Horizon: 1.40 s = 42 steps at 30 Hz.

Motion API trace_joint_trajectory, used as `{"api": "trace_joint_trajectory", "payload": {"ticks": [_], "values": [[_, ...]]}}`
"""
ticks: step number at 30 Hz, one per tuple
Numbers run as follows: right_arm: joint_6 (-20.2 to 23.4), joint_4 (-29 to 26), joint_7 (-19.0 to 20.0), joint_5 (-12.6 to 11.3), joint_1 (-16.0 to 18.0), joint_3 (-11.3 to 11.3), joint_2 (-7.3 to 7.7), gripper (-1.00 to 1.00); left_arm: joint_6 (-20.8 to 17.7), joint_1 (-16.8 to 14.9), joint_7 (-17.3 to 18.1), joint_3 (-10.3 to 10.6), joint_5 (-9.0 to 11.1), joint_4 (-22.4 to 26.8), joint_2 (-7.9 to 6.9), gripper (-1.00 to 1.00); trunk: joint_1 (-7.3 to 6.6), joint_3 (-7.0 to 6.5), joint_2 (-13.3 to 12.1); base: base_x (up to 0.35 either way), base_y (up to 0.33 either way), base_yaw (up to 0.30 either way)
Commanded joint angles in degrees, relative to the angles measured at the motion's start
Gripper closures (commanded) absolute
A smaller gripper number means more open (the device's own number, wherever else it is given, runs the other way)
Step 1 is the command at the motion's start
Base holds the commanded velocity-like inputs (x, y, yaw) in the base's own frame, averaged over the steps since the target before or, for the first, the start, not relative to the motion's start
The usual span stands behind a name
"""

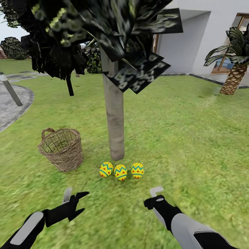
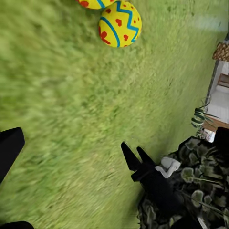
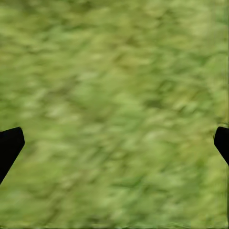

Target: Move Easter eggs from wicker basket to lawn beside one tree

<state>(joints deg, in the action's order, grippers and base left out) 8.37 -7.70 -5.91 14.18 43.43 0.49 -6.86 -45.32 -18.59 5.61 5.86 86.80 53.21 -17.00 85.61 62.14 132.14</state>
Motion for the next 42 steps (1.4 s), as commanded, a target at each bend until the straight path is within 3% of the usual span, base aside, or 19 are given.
{"api": "trace_joint_trajectory", "payload": {"ticks": [1,7,10,11,15,16,19,22,26,32,42], "values": [[0.4,-0.1,-0.2,0.5,-0.5,0.1,0.17,-1.00,0.8,0.0,0.4,0.2,-0.6,-0.9,-0.03,-1.00,-0.24,-0.14,-0.4,0.000,0.000,0.000],[-2.2,0.1,-2.1,0.5,-4.6,0.0,1.86,-1.00,2.4,0.0,0.3,0.3,-1.9,-6.9,0.57,-1.00,-1.55,-1.22,-2.8,0.000,0.000,0.000],[-4.5,1.1,-2.4,0.6,-6.8,0.1,2.00,-1.00,2.8,0.0,0.2,0.9,-4.1,-10.0,0.75,-1.00,-2.21,-1.76,-4.0,0.000,0.000,0.000],[-5.4,2.7,-2.5,0.6,-7.7,0.1,2.12,-1.00,6.4,0.0,0.1,1.6,-10.7,-13.6,1.44,-1.00,-2.43,-1.94,-4.4,0.000,0.000,0.000],[-5.8,6.4,-2.5,0.6,-8.2,0.1,2.13,-1.00,10.8,0.0,0.3,1.9,-18.8,-17.3,2.60,-1.00,-3.31,-2.66,-6.0,0.000,0.000,0.000],[-6.0,7.0,-2.5,0.6,-8.7,0.1,2.15,-1.00,11.1,0.0,0.4,1.9,-19.6,-17.7,2.67,-1.00,-3.53,-2.84,-6.4,0.000,0.000,0.000],[-7.0,7.9,-2.5,0.8,-10.7,0.2,2.56,-1.00,11.5,0.0,0.4,2.0,-20.7,-19.0,1.98,-1.00,-4.19,-3.37,-7.6,0.000,0.000,0.000],[-9.6,8.3,-2.5,0.8,-12.7,0.2,2.99,-1.00,11.7,0.0,0.4,2.0,-22.3,-23.7,1.11,-1.00,-4.85,-3.91,-8.8,0.000,0.000,0.000],[-11.4,8.4,-2.4,0.9,-14.6,0.2,3.52,-1.00,11.7,0.0,0.5,2.0,-24.1,-26.9,0.92,-1.00,-5.73,-4.63,-10.4,0.000,0.000,0.000],[-11.8,8.5,-2.4,0.7,-16.6,0.2,5.40,-1.00,11.8,0.0,0.3,2.0,-24.5,-28.0,0.78,-1.00,-7.04,-5.71,-12.8,0.000,0.000,0.000],[-11.7,8.6,-2.4,0.8,-20.2,0.2,5.58,-1.00,12.9,0.0,0.3,2.0,-24.6,-33.8,0.66,-1.00,-9.24,-7.50,-16.8,0.000,0.000,0.000]]}}
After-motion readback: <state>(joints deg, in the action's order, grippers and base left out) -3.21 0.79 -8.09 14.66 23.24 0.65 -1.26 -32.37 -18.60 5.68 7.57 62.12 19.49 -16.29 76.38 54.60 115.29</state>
